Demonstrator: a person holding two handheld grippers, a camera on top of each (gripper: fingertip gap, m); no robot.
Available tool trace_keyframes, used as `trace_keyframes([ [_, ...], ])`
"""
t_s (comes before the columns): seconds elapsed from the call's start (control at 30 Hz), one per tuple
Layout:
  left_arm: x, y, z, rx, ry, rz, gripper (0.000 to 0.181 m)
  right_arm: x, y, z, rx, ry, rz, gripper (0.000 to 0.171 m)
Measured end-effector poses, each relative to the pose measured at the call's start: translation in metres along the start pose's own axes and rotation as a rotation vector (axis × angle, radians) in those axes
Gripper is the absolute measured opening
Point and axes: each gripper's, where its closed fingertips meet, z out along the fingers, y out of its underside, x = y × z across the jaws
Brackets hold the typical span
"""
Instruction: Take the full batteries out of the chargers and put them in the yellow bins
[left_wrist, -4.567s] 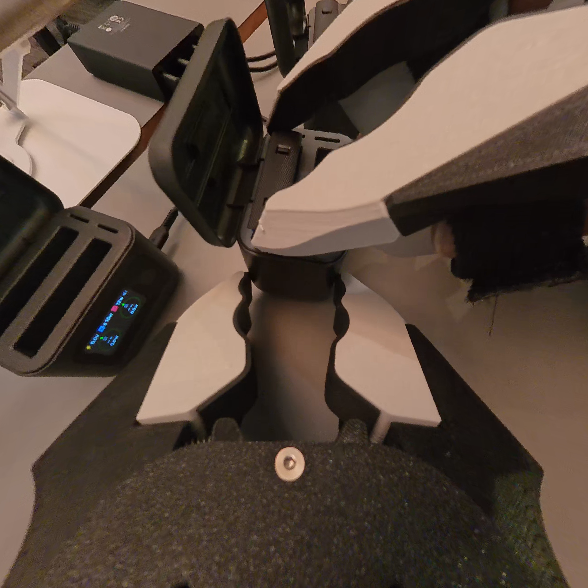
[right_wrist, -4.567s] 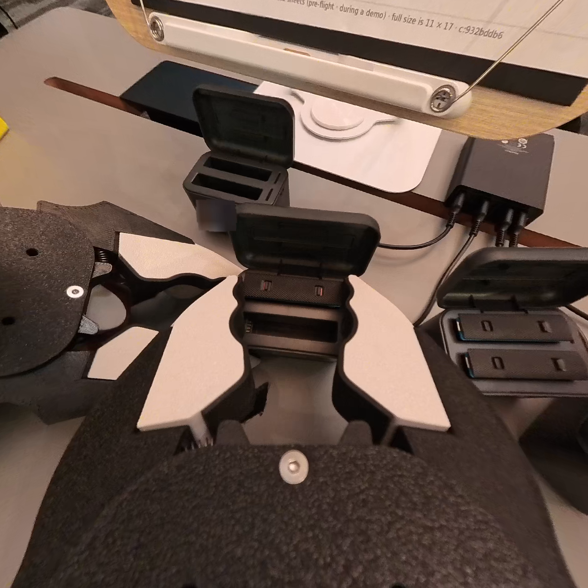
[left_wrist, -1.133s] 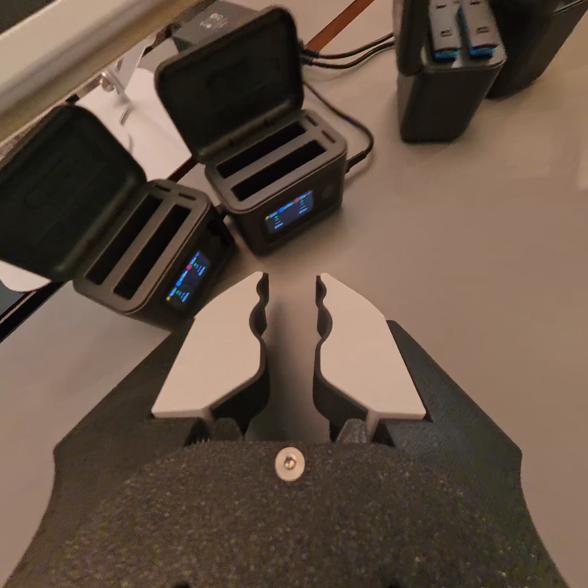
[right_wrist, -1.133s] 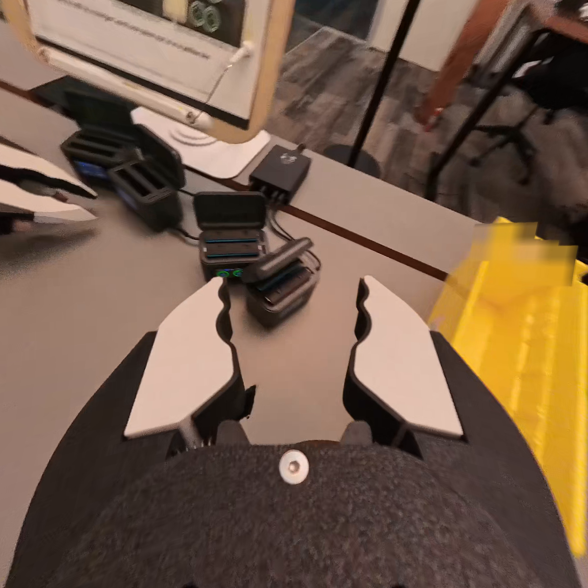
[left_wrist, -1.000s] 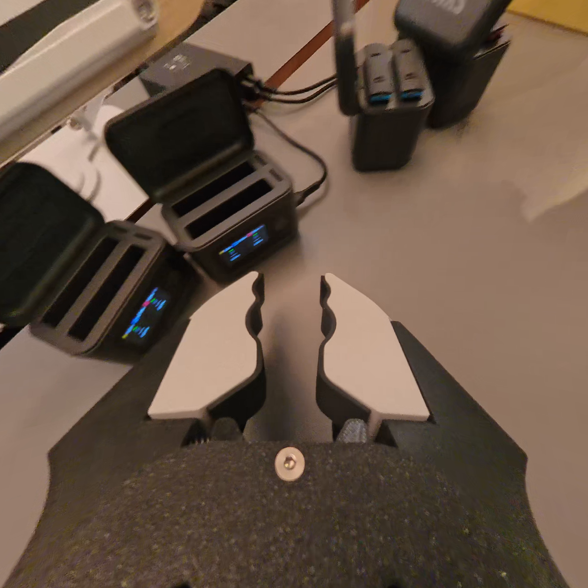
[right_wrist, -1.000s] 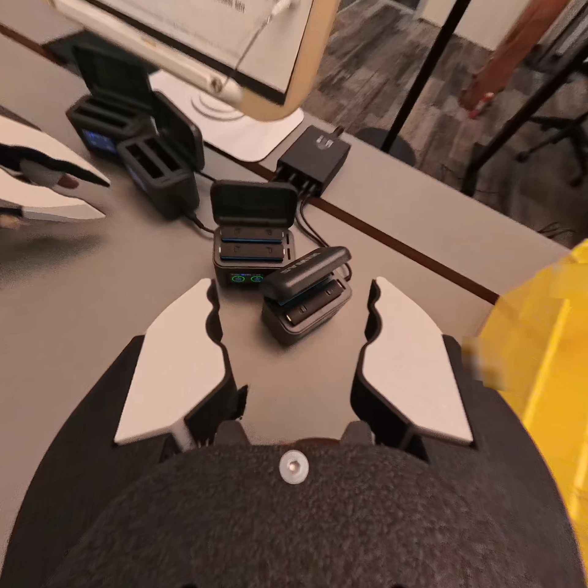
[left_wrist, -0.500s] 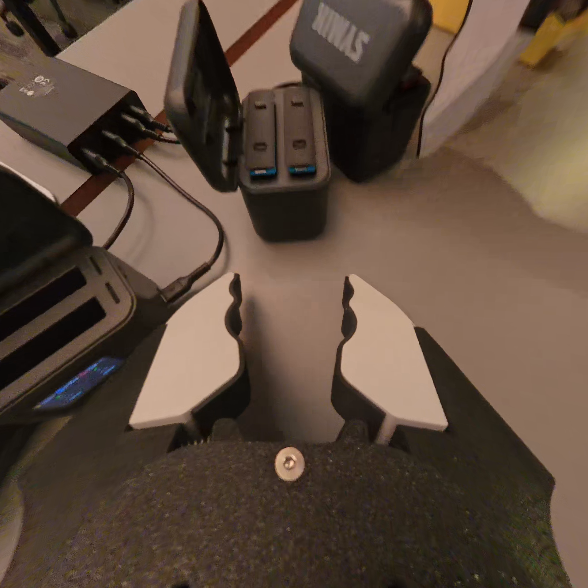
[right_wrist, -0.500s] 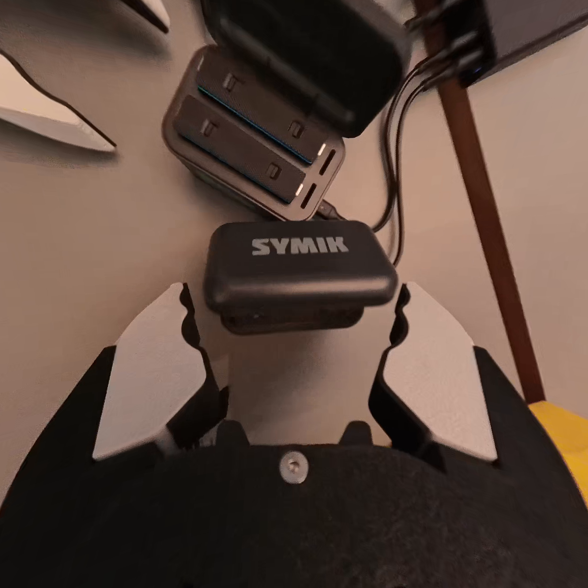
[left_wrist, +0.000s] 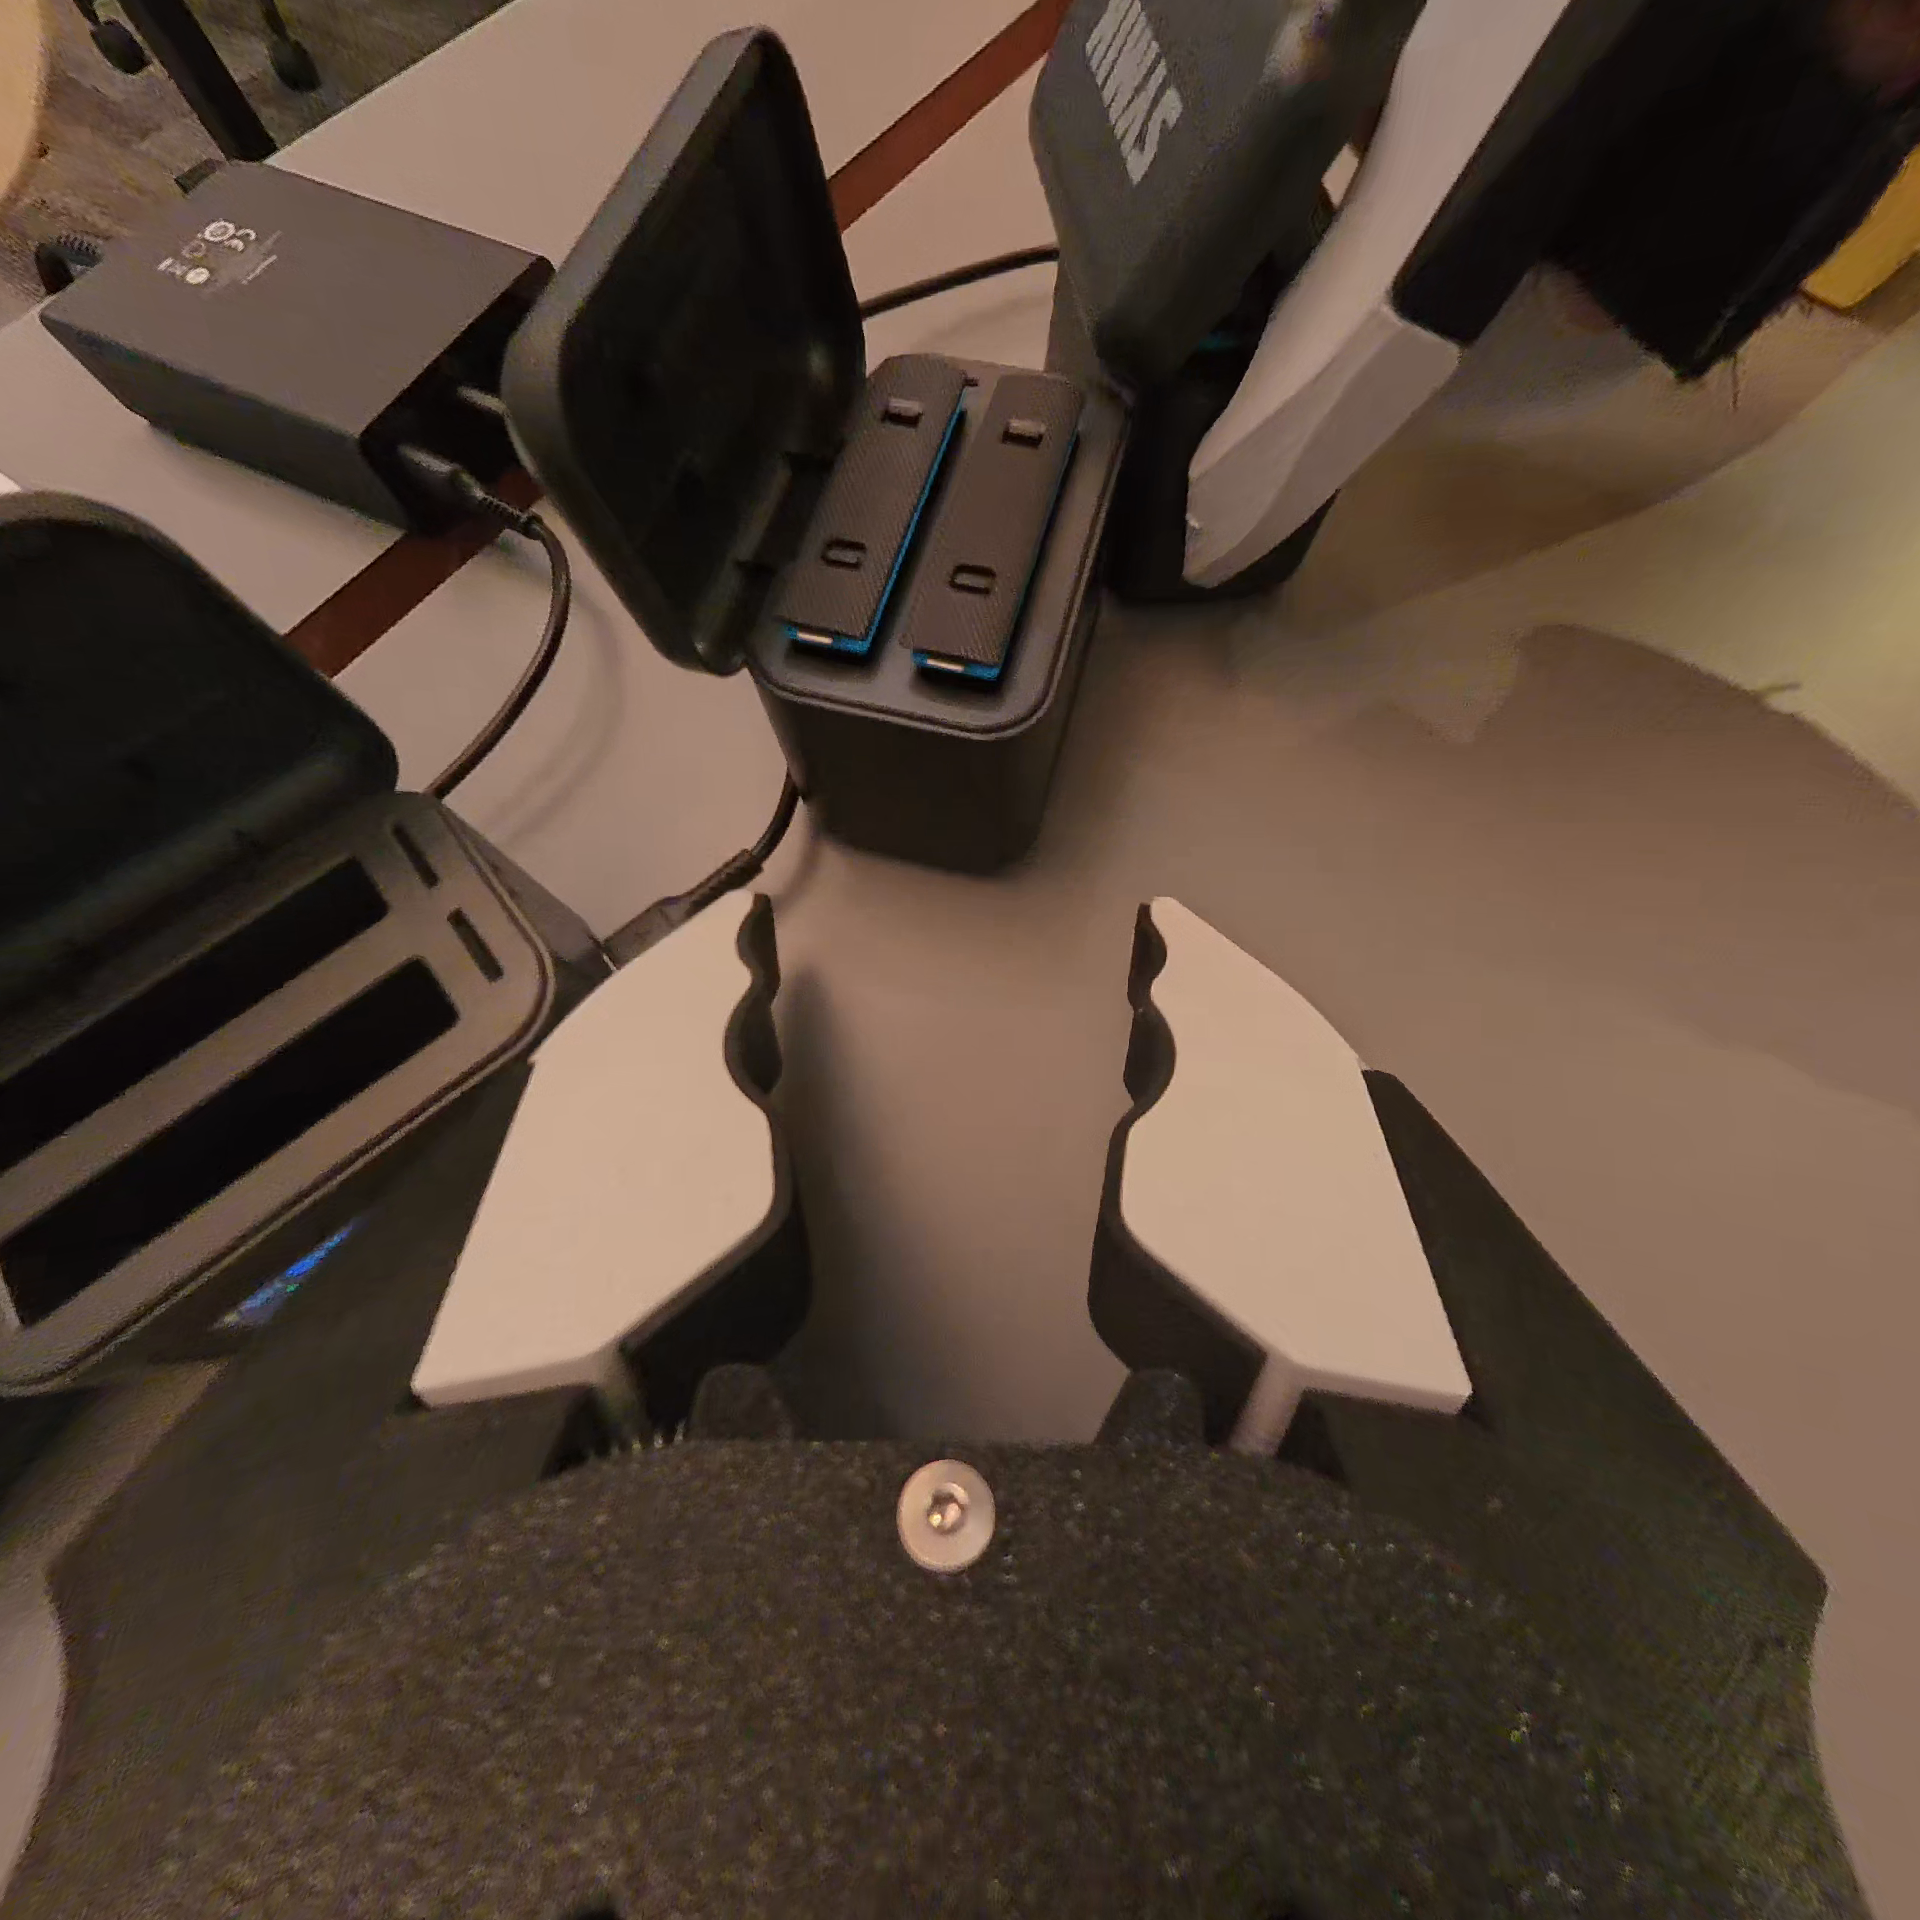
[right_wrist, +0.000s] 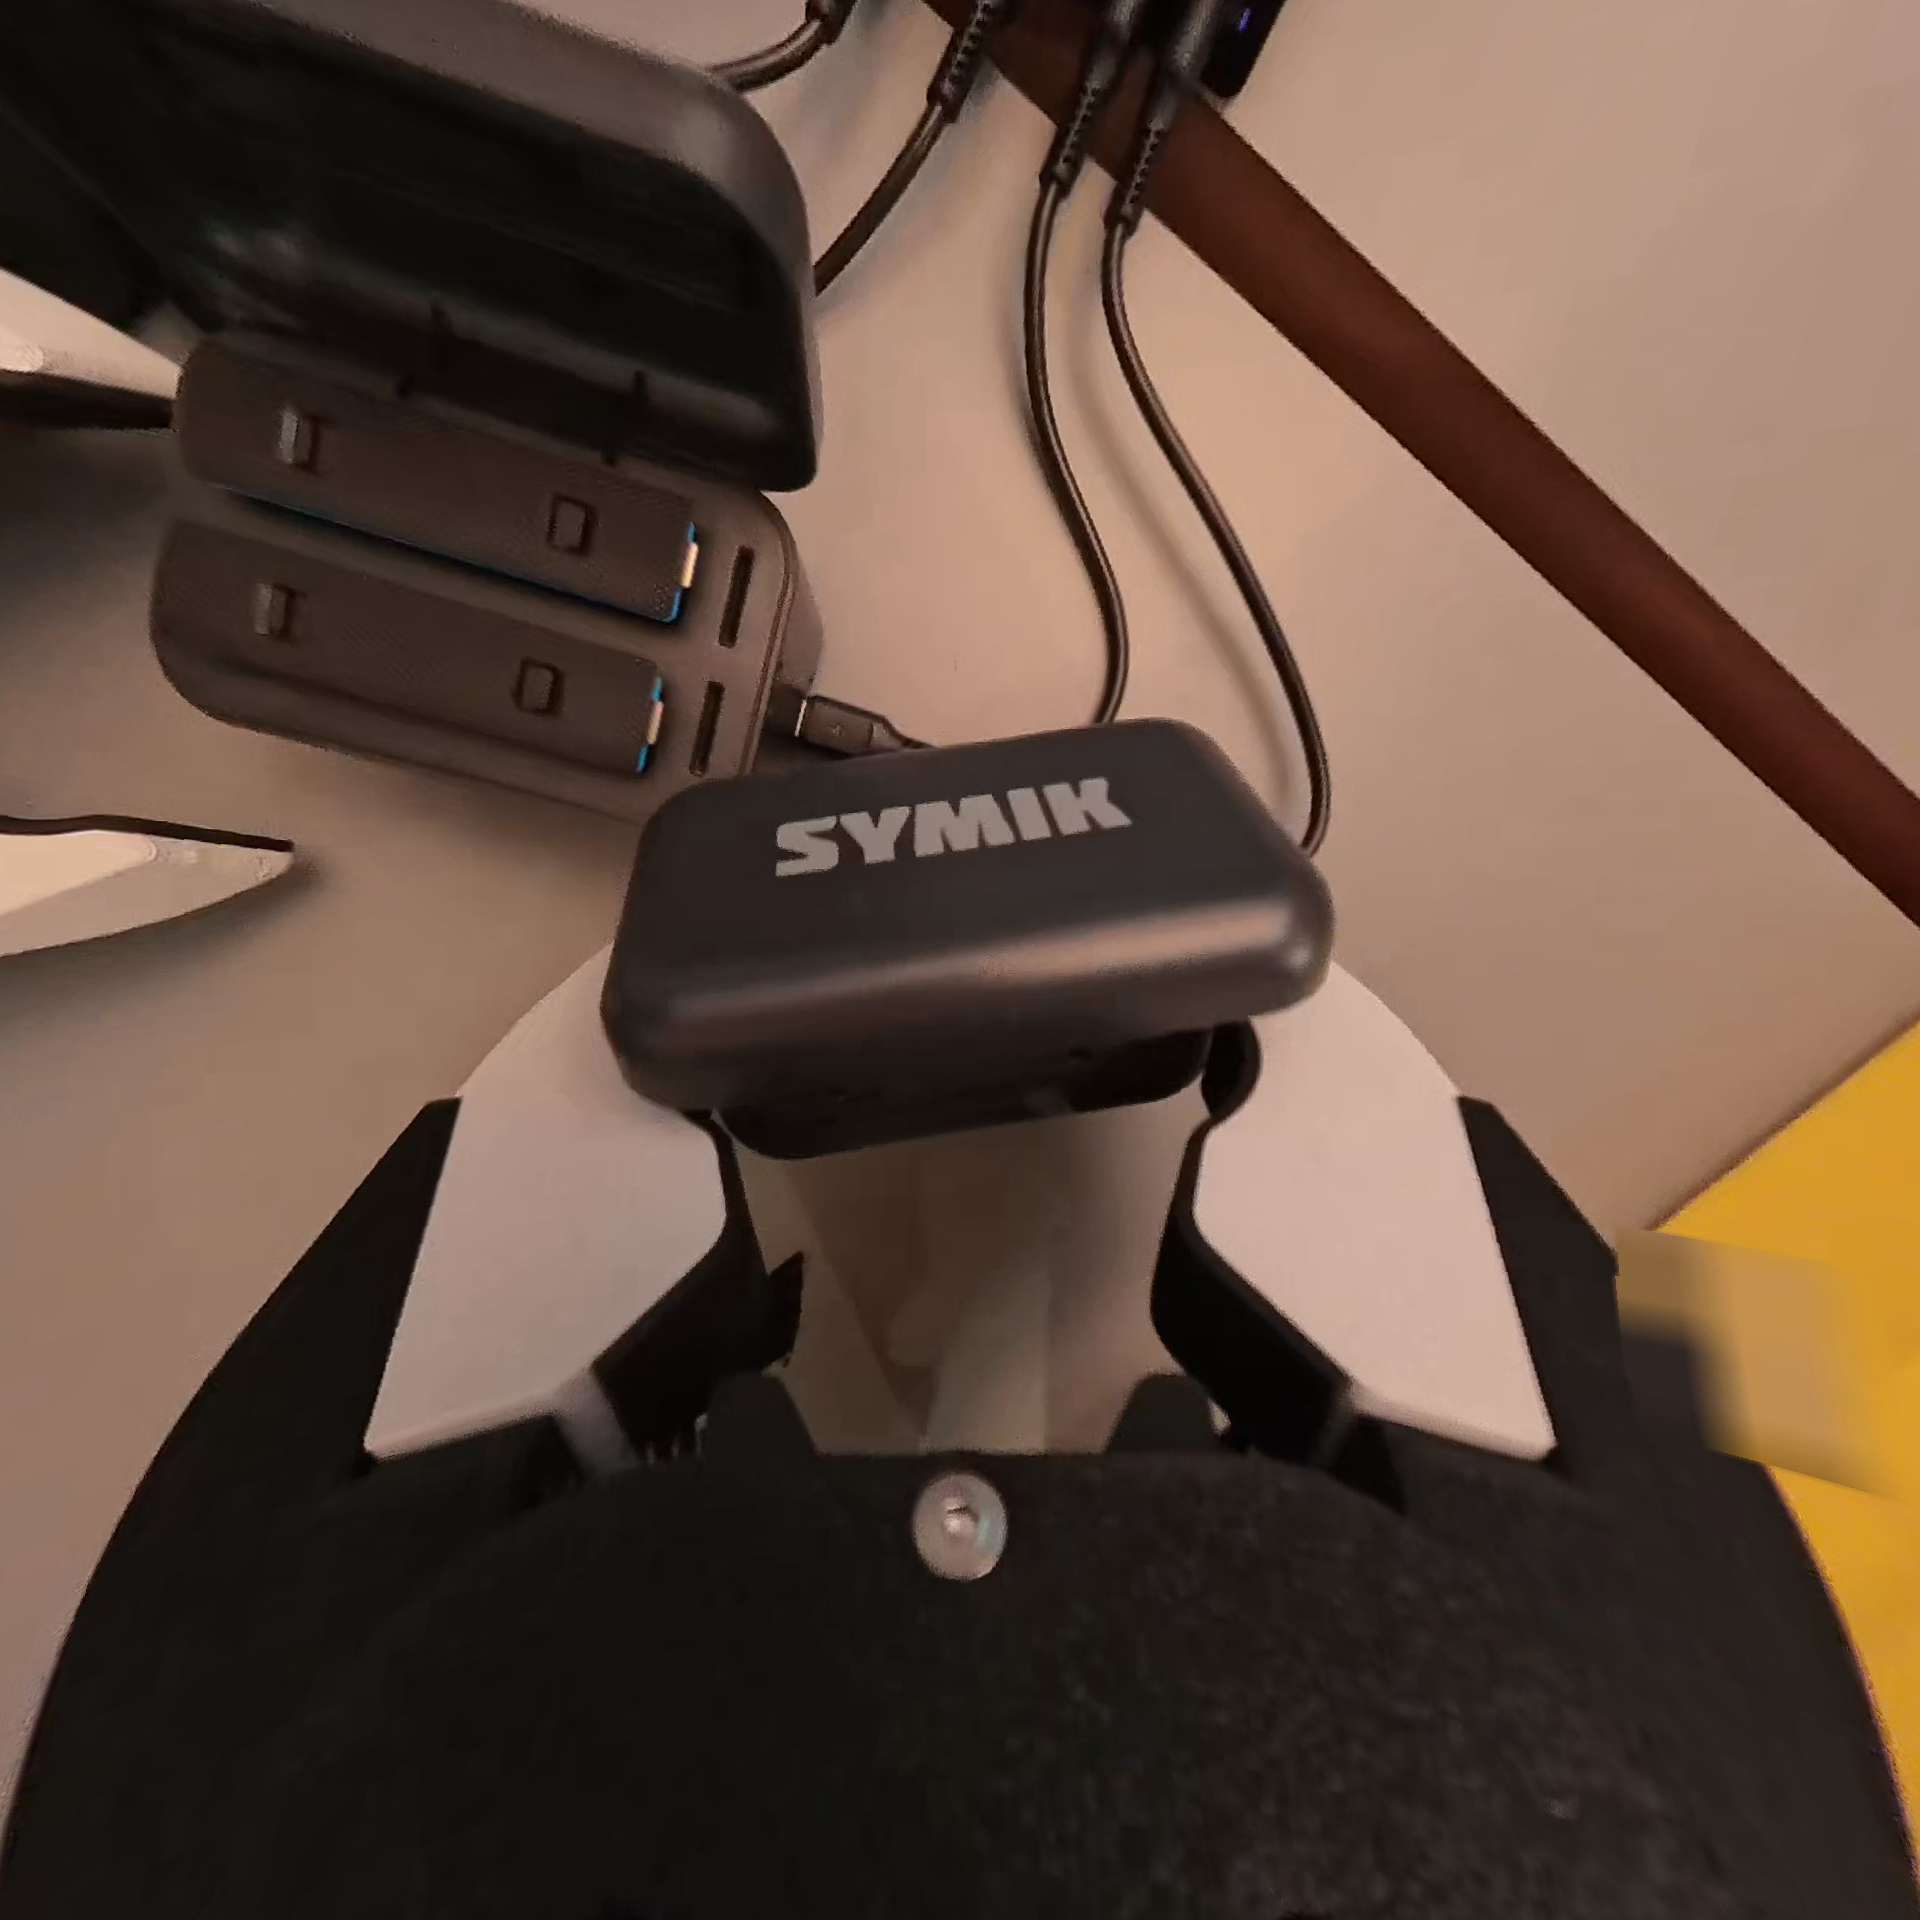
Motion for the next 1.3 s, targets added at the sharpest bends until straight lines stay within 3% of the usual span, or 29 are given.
trace_keyframes([
  [0.2,-0.005,-0.005,0.009,-0.005,-0.012,-0.004,0.063,-0.001,0.004,-0.006,0.025,0.016,-0.006,0.096],
  [0.37,-0.004,-0.011,0.017,-0.003,-0.001,-0.011,0.065,-0.011,0.008,-0.049,0.155,0.014,0.044,0.106],
  [0.5,-0.005,-0.018,0.023,0.009,-0.016,-0.003,0.066,-0.036,0.008,-0.075,0.337,-0.036,0.066,0.105],
  [0.73,-0.007,-0.018,0.025,0.005,-0.034,0.015,0.053,-0.074,-0.01,-0.076,0.51,-0.085,-0.006,0.092],
  [1.0,-0.006,-0.013,0.018,0.003,-0.024,-0.006,0.053,-0.064,-0.059,-0.064,0.33,-0.002,-0.056,0.093],
  [1.13,-0.005,-0.009,0.013,0.001,-0.02,-0.021,0.052,-0.066,-0.069,-0.029,0.086,-0.03,-0.055,0.108],
  [1.3,-0.007,0.006,-0.004,-0.014,-0.009,-0.043,0.059,-0.071,-0.064,0.005,-0.068,0.008,-0.004,0.106],
])
